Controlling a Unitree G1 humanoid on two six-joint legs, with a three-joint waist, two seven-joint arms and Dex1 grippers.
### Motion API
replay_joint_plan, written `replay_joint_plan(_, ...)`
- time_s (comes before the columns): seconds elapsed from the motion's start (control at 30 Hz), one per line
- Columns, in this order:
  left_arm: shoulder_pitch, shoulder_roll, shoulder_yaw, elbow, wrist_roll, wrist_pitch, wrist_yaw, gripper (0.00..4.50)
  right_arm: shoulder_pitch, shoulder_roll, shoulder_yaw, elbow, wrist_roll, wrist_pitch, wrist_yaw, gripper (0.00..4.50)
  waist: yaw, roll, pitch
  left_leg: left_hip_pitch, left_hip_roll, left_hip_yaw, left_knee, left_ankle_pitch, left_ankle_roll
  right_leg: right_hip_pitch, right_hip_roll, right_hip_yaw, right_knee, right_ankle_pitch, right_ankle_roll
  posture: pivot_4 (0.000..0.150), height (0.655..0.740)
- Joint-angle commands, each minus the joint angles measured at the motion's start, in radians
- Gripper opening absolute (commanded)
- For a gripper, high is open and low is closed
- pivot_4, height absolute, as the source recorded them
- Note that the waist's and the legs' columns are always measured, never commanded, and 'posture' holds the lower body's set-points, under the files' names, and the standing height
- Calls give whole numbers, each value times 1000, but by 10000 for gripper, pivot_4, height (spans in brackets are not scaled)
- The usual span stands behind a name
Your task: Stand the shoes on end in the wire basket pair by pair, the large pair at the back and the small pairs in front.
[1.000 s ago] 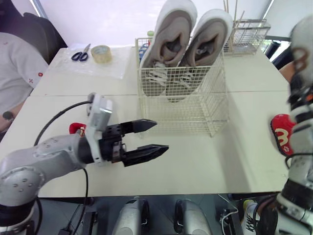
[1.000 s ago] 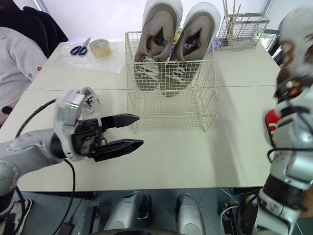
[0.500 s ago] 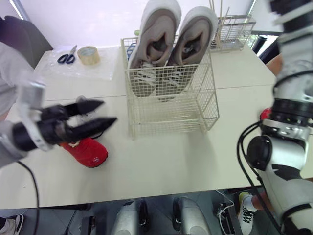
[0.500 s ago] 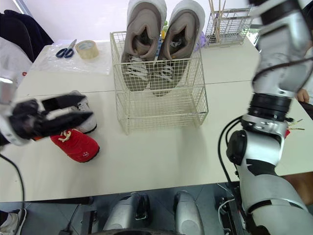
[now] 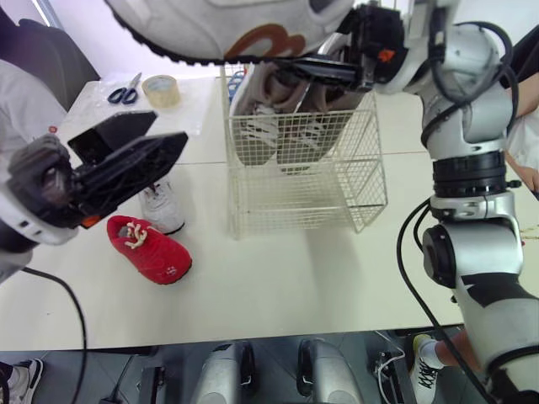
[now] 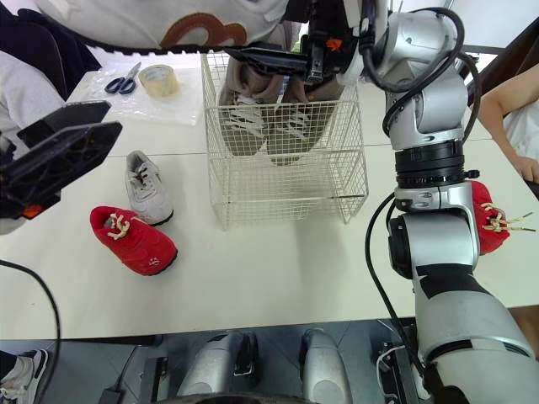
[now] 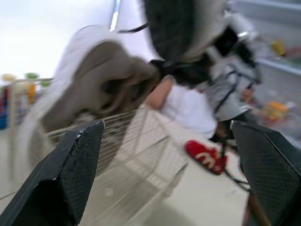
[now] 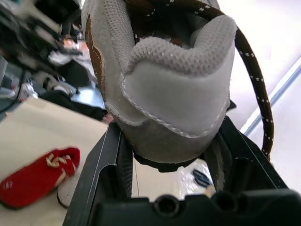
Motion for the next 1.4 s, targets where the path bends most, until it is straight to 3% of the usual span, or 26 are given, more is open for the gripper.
replay_joint_plan(0.03,12,5,42,-8,-18,-35,-18,45000,-7,1,-1,-17,-27,-62,18,17460,0,0,0,0,0,0,0,0,0,0,1,0,0,0,0,1500,7371)
replay_joint_plan(0.67,-188,8,-177,129,22,-78,-15,45000,98,42,47,-158,-100,-157,-20,17460,3,0,0,0,0,0,0,1,-1,1,2,-1,0,0,0,1500,7371)
replay_joint_plan(0.77,-178,3,-181,129,22,-65,-29,37192,96,44,49,-159,-108,-162,-26,17458,5,0,0,0,0,0,0,1,0,1,2,-1,0,0,0,1500,7371)
replay_joint_plan(0.93,-170,-6,-178,132,20,-63,-29,12246,90,47,49,-162,-109,-168,-32,17458,3,0,0,0,0,0,1,1,0,1,2,-1,0,0,0,1500,7371)
replay_joint_plan(1.0,-167,-16,-178,128,18,-70,-19,5026,88,45,48,-160,-109,-168,-33,17458,3,0,0,0,0,0,1,1,0,1,2,-1,0,0,0,1500,7371)
replay_joint_plan(1.07,-169,-37,-176,125,7,-88,-1,3649,87,38,47,-157,-106,-157,-31,17458,4,0,0,0,0,0,1,1,0,1,2,-1,0,0,0,1500,7371)
replay_joint_plan(1.1,-171,-51,-172,122,-2,-99,8,3639,88,30,46,-159,-102,-136,-27,26894,4,0,0,0,0,0,1,1,0,1,2,-1,0,0,0,1500,7371)
replay_joint_plan(1.23,-185,-148,-159,88,-18,-168,55,3639,108,-15,-27,-165,-49,22,-103,44286,6,-1,0,0,0,-1,1,1,0,1,2,-1,0,0,0,1500,7371)
replay_joint_plan(1.4,-185,-298,-181,34,19,-273,96,3639,230,-32,-228,-254,264,458,-279,44286,15,-3,-2,1,0,-3,2,1,0,5,1,-3,-1,0,0,1500,7371)
